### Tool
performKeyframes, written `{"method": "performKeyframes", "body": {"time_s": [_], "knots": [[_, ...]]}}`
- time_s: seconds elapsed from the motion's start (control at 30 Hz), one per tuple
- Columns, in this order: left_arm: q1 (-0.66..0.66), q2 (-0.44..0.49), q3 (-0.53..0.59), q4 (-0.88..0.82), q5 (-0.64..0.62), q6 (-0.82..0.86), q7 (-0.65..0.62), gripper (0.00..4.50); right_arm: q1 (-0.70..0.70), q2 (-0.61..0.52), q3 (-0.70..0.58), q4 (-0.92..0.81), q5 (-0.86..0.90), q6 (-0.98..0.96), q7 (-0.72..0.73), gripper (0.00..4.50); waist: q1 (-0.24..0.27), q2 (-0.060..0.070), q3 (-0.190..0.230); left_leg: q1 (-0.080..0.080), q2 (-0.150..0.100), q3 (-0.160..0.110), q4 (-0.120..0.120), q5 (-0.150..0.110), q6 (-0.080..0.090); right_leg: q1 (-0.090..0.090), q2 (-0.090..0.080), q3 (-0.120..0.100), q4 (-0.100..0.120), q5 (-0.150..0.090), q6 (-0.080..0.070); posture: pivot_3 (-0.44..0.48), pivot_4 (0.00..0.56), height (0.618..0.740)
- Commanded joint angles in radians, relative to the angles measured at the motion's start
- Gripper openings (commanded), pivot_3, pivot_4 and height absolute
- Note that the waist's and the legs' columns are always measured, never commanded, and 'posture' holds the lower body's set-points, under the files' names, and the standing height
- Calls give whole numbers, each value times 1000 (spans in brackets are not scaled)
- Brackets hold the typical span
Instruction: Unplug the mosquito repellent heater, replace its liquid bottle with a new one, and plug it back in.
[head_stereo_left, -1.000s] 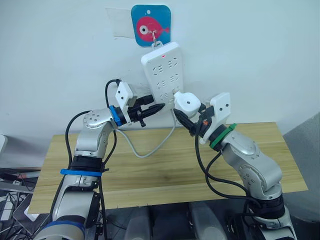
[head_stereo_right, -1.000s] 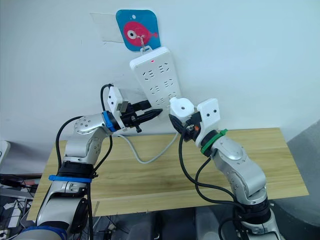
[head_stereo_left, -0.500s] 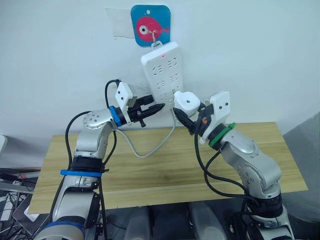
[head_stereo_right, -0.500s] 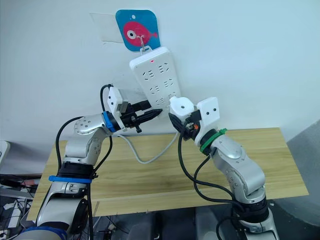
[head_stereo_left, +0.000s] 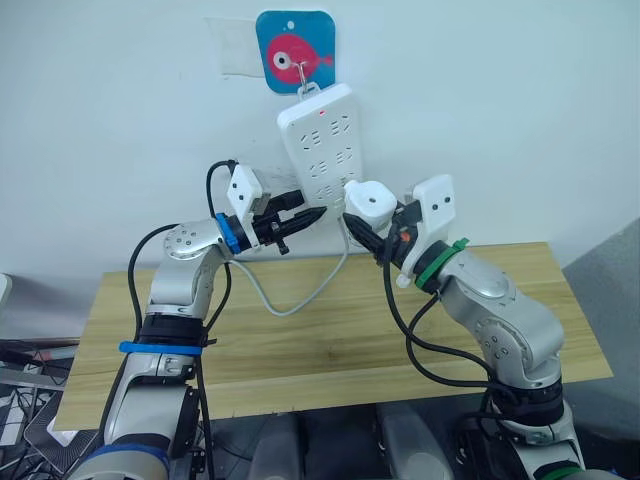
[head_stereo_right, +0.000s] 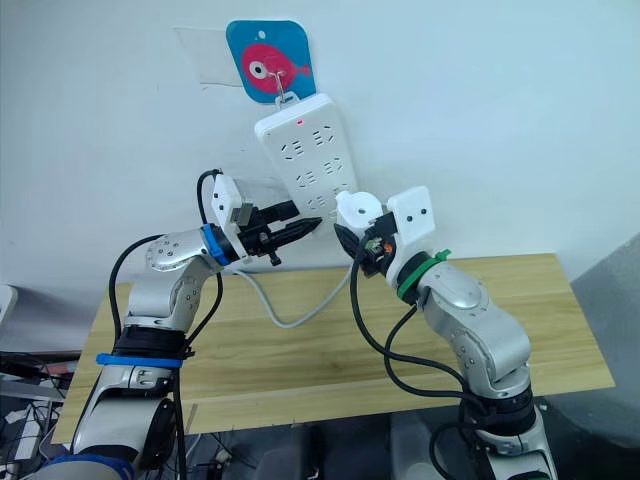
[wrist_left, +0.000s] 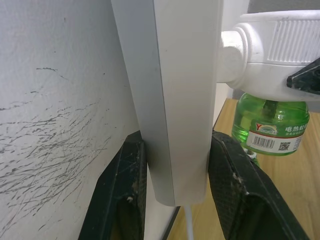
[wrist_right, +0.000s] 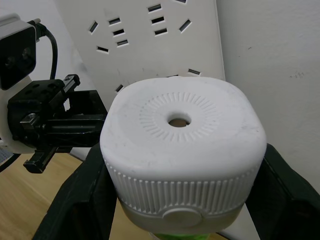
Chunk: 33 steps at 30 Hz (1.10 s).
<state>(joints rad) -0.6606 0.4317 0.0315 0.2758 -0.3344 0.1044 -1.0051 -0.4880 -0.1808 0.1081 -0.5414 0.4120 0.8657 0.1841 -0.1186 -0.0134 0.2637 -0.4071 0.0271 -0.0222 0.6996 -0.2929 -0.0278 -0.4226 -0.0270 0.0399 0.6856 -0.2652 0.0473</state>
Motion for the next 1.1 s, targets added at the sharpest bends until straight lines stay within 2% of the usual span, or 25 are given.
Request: {"method": "performKeyframes", "body": {"time_s": [0.03,0.27,0.6,0.8,0.87,1.1], "knots": [[-6,-14,-17,-51,-2,-17,-2,1362,-47,37,10,-7,-10,6,-31,2982,-2,0,0,0,0,0,0,0,0,0,0,0,1,0,0,-178,218,740],[-1,-17,-17,-55,-1,-16,-2,1362,-57,48,36,-8,-39,1,-38,2982,-11,0,0,2,0,0,0,0,0,0,1,1,3,0,0,-176,217,740],[5,-14,-13,-60,0,-14,-7,1362,-72,-22,75,15,-119,-53,20,2982,-15,0,0,3,0,0,0,0,0,1,1,1,4,0,0,-170,217,740],[9,-14,-12,-68,0,-12,-5,1362,-86,114,-39,19,-20,21,-30,2982,-20,0,0,4,1,0,0,0,0,1,1,2,6,0,0,-169,214,740],[12,-15,-12,-72,0,-11,-4,1362,-99,129,-52,15,-14,46,-33,2982,-20,0,0,5,1,0,0,1,-1,1,1,2,7,0,0,-169,214,740],[18,-14,-13,-82,-1,-8,0,1362,-98,36,37,4,-93,15,10,2982,-20,0,0,6,0,0,0,1,-1,1,2,2,9,0,0,-164,210,740]]}}
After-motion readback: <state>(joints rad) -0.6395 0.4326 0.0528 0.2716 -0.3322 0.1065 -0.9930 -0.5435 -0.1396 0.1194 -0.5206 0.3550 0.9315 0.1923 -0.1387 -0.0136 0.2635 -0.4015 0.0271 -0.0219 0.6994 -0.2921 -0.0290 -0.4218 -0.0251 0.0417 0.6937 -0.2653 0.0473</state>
